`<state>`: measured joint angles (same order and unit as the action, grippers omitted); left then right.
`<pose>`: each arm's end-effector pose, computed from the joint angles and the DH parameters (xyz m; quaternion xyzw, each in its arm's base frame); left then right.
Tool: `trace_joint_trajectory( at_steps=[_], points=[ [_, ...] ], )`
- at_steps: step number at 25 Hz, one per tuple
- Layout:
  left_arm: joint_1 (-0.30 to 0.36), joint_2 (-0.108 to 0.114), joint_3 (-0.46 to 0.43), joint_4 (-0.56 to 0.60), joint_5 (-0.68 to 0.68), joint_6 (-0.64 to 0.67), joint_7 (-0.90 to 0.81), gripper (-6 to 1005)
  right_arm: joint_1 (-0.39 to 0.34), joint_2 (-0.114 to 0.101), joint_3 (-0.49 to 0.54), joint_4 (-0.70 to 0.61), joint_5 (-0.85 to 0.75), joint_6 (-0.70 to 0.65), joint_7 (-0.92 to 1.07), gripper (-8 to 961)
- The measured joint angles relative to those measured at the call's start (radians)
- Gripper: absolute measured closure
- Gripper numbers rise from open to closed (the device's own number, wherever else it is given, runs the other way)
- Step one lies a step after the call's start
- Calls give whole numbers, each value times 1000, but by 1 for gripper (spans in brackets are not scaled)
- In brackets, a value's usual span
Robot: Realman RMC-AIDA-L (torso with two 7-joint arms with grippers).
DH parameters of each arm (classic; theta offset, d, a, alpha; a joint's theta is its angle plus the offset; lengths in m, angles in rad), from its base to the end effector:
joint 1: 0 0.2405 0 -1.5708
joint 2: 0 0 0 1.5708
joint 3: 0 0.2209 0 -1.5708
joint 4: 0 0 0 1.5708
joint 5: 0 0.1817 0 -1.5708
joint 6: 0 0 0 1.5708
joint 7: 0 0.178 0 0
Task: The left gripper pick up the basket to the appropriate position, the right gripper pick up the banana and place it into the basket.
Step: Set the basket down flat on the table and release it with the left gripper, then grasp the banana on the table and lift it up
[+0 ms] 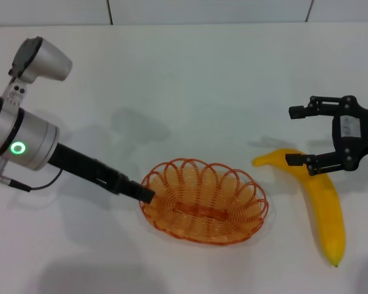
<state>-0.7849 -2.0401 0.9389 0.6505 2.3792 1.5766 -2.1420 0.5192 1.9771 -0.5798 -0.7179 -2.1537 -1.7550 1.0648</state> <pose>-0.1936 0.3040 -0.0445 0.9115 0.4100 -0.0241 0.0200 0.2286 0.2875 0.0299 -0.9752 0.0387 0.1740 0.1313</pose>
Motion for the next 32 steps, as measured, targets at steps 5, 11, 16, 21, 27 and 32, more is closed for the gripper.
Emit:
trace_joint_trajectory(
  at_steps=[5,11,16,21,27,32],
  points=[
    [137,2,-13,219,-65,13,39,585,-8,-3,6,0,0,0,0,78],
    [321,7,-16,460,-296,91,211,389,-30,-6,92,0,0,-6,-5,78],
    [408,6,-58,508,-381,183,445,208,-44,-14,130,-1,0,-26,-6,78],
    [455,6,-117,484,-348,236,677,128,-46,-14,131,-1,0,-26,-6,78],
    [497,3,-176,343,-301,222,965,117,-49,-13,132,-1,0,-26,-7,78],
    [500,3,-256,233,-273,213,1076,118,-53,-11,132,0,0,-26,-7,79]
  ],
)
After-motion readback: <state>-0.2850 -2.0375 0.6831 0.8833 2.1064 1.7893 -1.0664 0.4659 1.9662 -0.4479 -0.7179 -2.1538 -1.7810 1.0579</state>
